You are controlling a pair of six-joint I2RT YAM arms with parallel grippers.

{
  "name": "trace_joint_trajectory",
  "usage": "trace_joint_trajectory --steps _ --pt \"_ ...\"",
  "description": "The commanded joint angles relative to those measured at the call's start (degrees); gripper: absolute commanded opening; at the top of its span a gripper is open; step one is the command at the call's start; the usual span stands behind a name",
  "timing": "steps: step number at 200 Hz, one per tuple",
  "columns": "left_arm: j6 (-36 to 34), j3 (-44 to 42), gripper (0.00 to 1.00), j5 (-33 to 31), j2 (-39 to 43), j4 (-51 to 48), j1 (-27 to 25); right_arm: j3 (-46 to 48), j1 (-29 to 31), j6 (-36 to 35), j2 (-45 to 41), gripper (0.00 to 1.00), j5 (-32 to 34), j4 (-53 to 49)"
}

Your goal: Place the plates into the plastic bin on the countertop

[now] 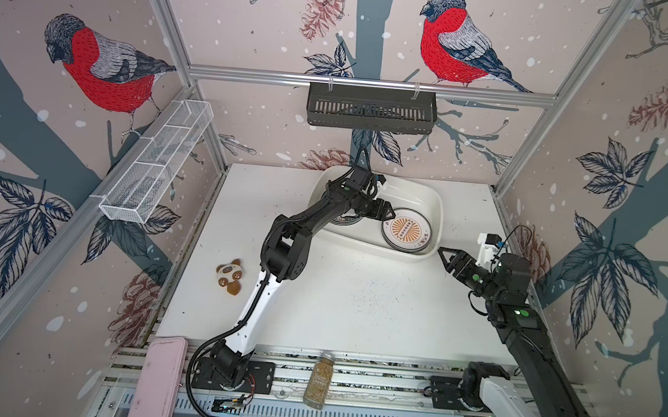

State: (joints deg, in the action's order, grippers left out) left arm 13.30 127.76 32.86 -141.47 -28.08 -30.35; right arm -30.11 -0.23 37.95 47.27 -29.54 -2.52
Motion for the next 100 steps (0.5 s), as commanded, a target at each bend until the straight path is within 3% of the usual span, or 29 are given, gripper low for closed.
trace_joint_trajectory --steps 1,31,66,100 --pt "-3.79 0.38 0.75 -2.45 3.55 -1.86 -0.16 -1.15 -0.46 -0.44 0.56 0.69 1.18 2.56" --pt "-7.30 -1.99 0.81 -5.72 10.25 -2.61 -0.11 -2.48 -1.39 -1.63 2.18 0.76 4.49 3.96" --pt "-11.49 -10.52 0.85 -10.59 21.22 -0.36 0.05 -3.30 -2.21 -3.82 4.26 1.00 8.94 6.01" --pt "-12.77 -24.99 0.88 -16.41 33.57 5.80 2.25 -2.36 -3.68 -3.34 6.18 1.00 14.72 9.61"
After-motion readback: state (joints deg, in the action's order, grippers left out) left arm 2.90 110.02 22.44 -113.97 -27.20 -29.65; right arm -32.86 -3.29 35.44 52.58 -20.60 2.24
